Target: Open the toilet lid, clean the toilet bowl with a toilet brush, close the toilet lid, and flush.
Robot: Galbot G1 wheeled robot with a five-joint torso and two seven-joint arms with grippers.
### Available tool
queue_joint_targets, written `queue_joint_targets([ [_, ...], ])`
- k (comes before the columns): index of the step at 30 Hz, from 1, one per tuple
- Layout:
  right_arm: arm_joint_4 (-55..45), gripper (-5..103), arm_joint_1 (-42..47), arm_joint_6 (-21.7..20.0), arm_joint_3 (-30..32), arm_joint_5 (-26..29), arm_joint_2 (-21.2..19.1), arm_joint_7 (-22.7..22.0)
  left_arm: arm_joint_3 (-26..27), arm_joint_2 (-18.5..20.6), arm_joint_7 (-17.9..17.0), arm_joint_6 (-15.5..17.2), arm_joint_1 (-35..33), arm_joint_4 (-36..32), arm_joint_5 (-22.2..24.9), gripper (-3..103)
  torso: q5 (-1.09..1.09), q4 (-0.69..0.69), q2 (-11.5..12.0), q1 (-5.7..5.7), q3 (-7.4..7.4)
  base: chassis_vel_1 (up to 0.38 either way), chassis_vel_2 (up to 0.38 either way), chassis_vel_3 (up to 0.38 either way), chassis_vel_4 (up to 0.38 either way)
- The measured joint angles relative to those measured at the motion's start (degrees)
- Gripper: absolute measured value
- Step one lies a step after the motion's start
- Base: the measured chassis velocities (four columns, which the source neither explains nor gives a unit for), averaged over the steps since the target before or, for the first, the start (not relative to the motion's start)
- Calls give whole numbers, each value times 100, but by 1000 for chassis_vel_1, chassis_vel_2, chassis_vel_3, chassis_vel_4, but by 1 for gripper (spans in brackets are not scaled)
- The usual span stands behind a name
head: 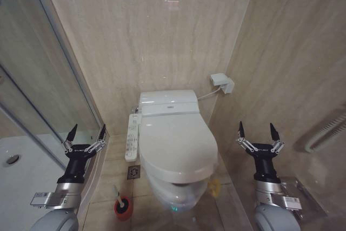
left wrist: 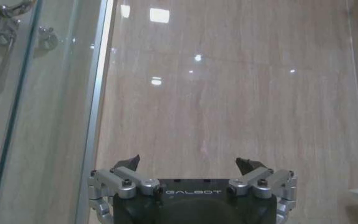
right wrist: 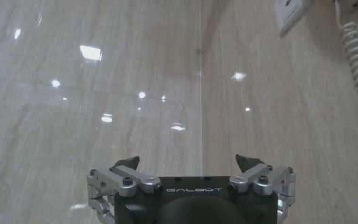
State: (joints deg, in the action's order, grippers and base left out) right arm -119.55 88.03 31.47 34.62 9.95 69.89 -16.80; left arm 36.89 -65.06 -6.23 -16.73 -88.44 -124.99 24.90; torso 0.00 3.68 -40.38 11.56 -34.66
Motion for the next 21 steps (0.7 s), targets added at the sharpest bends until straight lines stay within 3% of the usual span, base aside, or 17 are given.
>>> queue_joint_targets([
  [21, 1, 100, -2, 34, -33, -63, 72, 17, 63, -25, -36, 55, -38, -135, -11, 100, 0, -2, 3, 6, -3, -12, 16, 13, -15],
])
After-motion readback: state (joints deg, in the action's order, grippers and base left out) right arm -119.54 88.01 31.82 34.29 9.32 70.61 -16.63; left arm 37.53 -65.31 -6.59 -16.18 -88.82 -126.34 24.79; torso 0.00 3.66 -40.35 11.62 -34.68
